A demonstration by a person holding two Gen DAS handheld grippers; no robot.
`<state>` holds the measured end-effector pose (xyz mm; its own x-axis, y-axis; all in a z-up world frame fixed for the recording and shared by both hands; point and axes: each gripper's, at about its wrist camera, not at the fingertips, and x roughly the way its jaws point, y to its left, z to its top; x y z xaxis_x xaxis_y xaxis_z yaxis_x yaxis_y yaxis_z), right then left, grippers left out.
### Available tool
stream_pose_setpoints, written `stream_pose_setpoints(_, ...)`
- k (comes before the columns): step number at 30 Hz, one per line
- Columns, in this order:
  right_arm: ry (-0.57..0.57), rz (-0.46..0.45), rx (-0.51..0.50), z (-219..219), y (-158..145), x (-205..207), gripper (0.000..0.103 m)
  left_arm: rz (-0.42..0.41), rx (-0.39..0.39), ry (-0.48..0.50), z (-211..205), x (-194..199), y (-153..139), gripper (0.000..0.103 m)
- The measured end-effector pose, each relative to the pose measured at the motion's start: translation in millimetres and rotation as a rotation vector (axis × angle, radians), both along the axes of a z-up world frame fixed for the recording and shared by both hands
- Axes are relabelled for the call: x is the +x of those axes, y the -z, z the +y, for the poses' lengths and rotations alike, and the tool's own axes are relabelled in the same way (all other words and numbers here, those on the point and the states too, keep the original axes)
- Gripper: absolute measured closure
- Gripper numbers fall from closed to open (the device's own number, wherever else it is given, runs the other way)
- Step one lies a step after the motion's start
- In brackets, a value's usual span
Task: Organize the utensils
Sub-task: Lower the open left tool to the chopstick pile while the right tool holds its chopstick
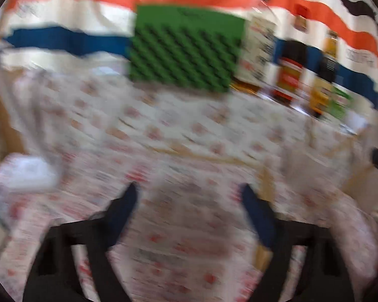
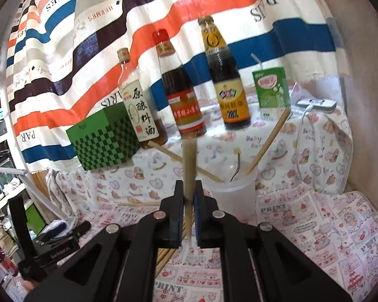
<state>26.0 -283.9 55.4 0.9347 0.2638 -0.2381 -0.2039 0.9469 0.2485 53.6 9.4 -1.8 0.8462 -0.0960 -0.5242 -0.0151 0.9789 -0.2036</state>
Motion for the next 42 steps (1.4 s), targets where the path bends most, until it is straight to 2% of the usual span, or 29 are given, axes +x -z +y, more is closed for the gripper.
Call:
stream_pose_setpoints(2,0.007,0.000,0.003,-0.6,0.0,0.1,0.097,0.037,-0.048,0.058,-4.4,5.2,4.9,0.050)
stream_pose_setpoints(4,0.006,0.002,0.000,-1.0,0.3,0.9,0.097,0.051,-0.024,0.099,-14.6,7.1,6.7,0.058)
stream_pose_setpoints(7,0.019,-0.003,0.001,-1.4,0.0,1.2,0.097,0.066,0.040,0.157,-35.0,7.9,7.8,0.058)
stream_pose_setpoints(9,0.020,0.003,0.007,-2.3,0.3,2.7,0.097,0.131,0.062,0.198,-48.4,11.3,12.9,0.058)
stream_pose_setpoints(13,0.016,0.008,0.009,-4.0,0.8,3.1,0.097,0.253,0.060,0.280,-68.5,23.1,28.1,0.069)
stream_pose_setpoints(18,0.006,0.017,0.010,-6.1,0.9,2.1,0.097,0.333,0.061,0.323,-78.7,28.5,39.5,0.074)
stream_pose_setpoints(21,0.003,0.024,0.014,-6.5,0.4,2.0,0.097,0.349,0.072,0.351,-85.8,27.5,41.7,0.075)
stream_pose_setpoints(24,0.002,0.025,0.015,-5.6,0.0,1.1,0.097,0.318,0.096,0.368,-94.7,20.3,36.5,0.075)
stream_pose_setpoints(27,-0.001,0.023,0.011,-5.3,-0.1,0.8,0.097,0.285,0.069,0.434,-99.2,9.7,30.2,0.075)
stream_pose_setpoints(28,-0.002,0.023,0.010,-5.5,0.0,0.8,0.097,0.284,0.051,0.457,-100.2,8.4,29.2,0.079)
stream_pose_setpoints(29,0.001,0.021,0.007,-5.2,0.2,0.2,0.097,0.290,0.035,0.479,-102.1,7.4,28.9,0.087)
stream_pose_setpoints(30,0.004,0.019,0.003,-4.8,0.3,-0.2,0.097,0.296,0.029,0.492,-104.6,7.5,29.3,0.088)
stream_pose_setpoints(39,0.012,0.023,0.003,-3.8,-0.5,1.2,0.097,0.351,0.047,0.519,-116.7,9.6,40.0,0.088)
stream_pose_setpoints(42,0.015,0.025,0.003,-4.5,-0.7,2.0,0.097,0.384,0.039,0.497,-115.4,14.7,48.2,0.089)
